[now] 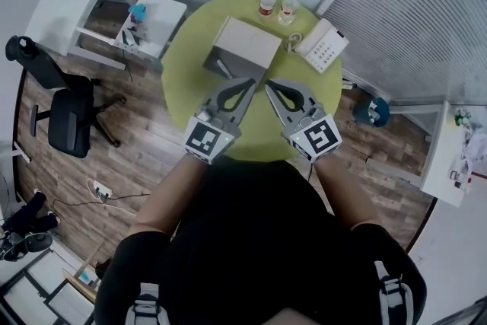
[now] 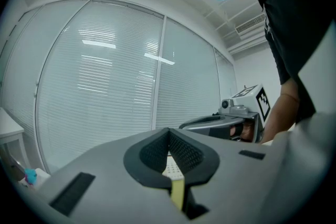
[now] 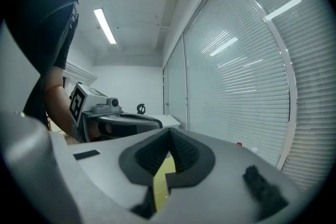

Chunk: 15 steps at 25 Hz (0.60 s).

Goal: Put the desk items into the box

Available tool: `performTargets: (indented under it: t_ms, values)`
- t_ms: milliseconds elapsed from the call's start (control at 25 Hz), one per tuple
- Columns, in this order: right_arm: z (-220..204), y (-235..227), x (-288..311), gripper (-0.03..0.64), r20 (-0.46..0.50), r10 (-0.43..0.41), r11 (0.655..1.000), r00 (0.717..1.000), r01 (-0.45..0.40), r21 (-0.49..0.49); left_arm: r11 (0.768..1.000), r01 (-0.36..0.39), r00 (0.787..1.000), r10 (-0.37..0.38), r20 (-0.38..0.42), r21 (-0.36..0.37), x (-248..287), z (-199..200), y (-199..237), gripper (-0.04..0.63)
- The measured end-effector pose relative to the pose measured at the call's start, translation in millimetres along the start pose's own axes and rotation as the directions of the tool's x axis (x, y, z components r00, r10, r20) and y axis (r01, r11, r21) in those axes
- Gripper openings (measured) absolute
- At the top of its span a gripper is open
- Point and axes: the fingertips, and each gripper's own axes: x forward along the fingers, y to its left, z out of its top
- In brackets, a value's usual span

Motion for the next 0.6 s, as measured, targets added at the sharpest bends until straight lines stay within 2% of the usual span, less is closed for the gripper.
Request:
performTargets:
  t_ms: [160, 320, 440, 600]
  values:
    - [-2.0, 2.8, -2.9, 0.017, -0.005, -0.002, 1.000, 1.000, 0.002, 0.004, 1.000, -0.002, 1.000, 0.002, 0.010, 0.000, -1.4, 1.4, -1.3, 0.006]
    - [-4.8, 5.2, -3.8, 0.017, -0.012, 0.001, 1.000, 1.000, 0.000, 0.009, 1.000, -0.001, 1.000, 0.001, -0.020, -0.015, -3.5, -3.0, -2.9, 0.006]
    - [-5.1, 6.2, -3.8, 0.017, -0.014, 0.000, 1.000, 1.000, 0.000, 0.012, 1.000, 0.000, 1.000, 0.000, -0.020, -0.004, -4.1, -3.0, -3.1, 0.006]
    - [-9.8, 4.1, -4.7, 0.017, -0.015, 0.001, 1.000, 1.000, -0.001, 0.017, 1.000, -0.005, 1.000, 0.005, -0.025, -0.024, -1.7, -6.8, -3.7, 0.006]
